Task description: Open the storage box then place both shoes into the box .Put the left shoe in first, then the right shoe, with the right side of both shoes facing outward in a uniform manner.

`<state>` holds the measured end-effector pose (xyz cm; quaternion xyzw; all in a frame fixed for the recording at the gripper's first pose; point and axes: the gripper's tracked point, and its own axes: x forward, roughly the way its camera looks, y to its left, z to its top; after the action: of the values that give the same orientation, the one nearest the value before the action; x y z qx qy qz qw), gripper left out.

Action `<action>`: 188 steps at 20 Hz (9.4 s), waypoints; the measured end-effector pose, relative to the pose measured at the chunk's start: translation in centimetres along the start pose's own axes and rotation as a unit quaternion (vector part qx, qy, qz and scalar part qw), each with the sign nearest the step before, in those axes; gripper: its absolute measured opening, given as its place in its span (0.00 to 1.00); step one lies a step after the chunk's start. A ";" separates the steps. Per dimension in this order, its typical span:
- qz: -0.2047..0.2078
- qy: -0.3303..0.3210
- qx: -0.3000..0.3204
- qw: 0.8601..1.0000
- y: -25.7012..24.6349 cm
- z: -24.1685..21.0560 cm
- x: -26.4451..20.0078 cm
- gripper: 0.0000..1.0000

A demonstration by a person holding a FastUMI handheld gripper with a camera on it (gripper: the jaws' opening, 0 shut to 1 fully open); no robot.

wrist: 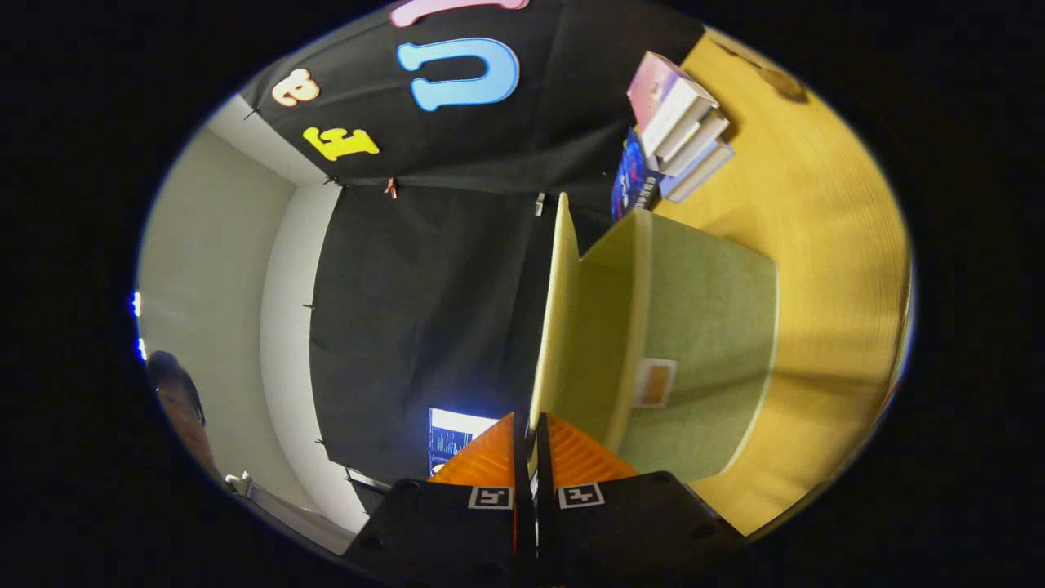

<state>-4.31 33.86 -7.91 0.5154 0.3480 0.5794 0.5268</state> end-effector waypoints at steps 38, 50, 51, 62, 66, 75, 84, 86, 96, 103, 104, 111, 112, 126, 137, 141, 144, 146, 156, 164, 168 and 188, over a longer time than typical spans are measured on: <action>-0.363 -0.111 -0.229 0.897 0.6 7.0 -1.7 0.96; -0.573 -0.039 -0.020 0.818 -14.8 0.5 -19.6 0.85; -0.582 -0.030 -0.006 0.813 -16.0 0.2 -20.0 0.77; -0.627 0.041 0.001 0.778 -24.2 0.4 -20.5 0.58; -0.624 0.012 0.059 0.779 -23.7 0.6 -21.1 0.11; -0.564 -0.029 0.038 0.825 -15.6 1.2 -18.5 0.05; -0.482 -0.036 -0.011 0.875 -2.1 3.7 -5.7 0.05; -0.473 -0.022 -0.011 0.881 -1.1 3.2 -1.8 0.05; -0.534 0.062 0.005 0.843 -9.4 -2.0 11.0 0.05; -0.591 0.083 -0.004 0.803 -15.5 -3.1 12.9 0.05; -0.598 0.086 -0.006 0.797 -16.3 -3.4 13.0 0.05; -0.623 0.102 -0.012 0.776 -19.0 -4.1 12.8 0.06; -0.623 0.102 -0.013 0.776 -19.1 -4.2 12.8 0.07; -0.545 0.093 -0.032 0.833 -11.5 -3.5 11.8 0.86; -0.519 -0.041 -0.045 0.853 -2.8 4.0 -10.4 0.86; -0.579 -0.073 -0.011 0.812 -6.7 4.0 -22.4 0.86; -0.607 -0.076 0.023 0.791 -10.1 2.6 -28.6 0.86; -0.626 -0.066 0.033 0.777 -12.8 1.7 -31.8 0.86; -0.630 -0.008 0.068 0.774 -21.3 0.1 -34.5 0.86; -0.621 0.021 0.064 0.781 -24.0 0.3 -32.8 0.84; -0.616 0.033 0.070 0.784 -24.7 0.2 -31.7 0.64; -0.473 -0.088 0.074 0.874 -6.9 4.3 -20.2 0.14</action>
<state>-0.14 15.11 -18.13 0.3755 0.5440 0.1861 0.7270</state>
